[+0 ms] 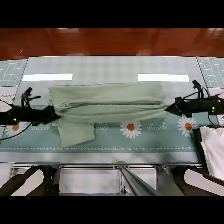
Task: Fold the shirts.
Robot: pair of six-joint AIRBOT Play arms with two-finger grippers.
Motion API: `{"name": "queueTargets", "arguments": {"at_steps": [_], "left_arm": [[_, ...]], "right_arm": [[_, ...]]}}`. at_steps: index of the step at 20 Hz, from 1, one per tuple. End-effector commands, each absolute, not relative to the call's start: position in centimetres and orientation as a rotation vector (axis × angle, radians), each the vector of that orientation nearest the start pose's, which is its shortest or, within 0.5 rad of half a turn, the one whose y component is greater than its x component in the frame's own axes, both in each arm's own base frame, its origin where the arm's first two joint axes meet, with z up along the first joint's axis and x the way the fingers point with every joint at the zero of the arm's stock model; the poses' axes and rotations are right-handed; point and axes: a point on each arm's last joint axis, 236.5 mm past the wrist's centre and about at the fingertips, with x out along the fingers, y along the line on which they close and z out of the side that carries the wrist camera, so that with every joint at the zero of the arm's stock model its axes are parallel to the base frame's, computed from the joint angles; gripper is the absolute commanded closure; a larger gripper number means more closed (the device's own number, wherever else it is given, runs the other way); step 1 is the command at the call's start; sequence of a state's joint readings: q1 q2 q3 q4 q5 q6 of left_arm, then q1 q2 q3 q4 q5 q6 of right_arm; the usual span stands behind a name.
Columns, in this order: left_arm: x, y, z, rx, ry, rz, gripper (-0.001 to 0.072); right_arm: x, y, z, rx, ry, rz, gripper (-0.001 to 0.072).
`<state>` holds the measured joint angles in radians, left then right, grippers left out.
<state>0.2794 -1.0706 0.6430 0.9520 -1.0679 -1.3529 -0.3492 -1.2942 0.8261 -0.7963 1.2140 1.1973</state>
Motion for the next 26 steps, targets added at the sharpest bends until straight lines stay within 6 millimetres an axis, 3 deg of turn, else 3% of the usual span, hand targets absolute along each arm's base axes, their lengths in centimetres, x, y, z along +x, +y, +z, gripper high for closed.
{"name": "queueTargets", "arguments": {"at_steps": [1, 5, 10, 17, 21, 26], "left_arm": [[34.9, -2.7, -2.3, -0.638, 1.172, -0.136, 0.0689], [40.0, -1.4, -1.7, -0.639, 1.147, -0.141, 0.0689], [45.2, -0.9, -2.8, -0.704, 1.14, -0.161, 0.0689], [47.0, -3.1, -6.6, -0.7, 1.221, -0.201, 0.0689], [48.0, -2.6, -6.6, -0.677, 1.18, -0.191, 0.0688], [48.7, -2.8, -5.8, -0.687, 1.152, -0.201, 0.0688]], "right_arm": [[37.7, 5.7, -2.2, 0.697, 1.254, 0.355, 0.0689], [42.5, 5.1, -2.1, 0.728, 1.216, 0.31, 0.0689], [45.6, 4.7, -3.4, 0.784, 1.214, 0.3, 0.0689], [48.9, 4.8, -5.9, 0.896, 1.182, 0.284, 0.0689], [49.1, 4.5, -6.7, 0.888, 1.179, 0.276, 0.0689], [49.8, 4.7, -6.0, 0.923, 1.144, 0.281, 0.0688]]}}
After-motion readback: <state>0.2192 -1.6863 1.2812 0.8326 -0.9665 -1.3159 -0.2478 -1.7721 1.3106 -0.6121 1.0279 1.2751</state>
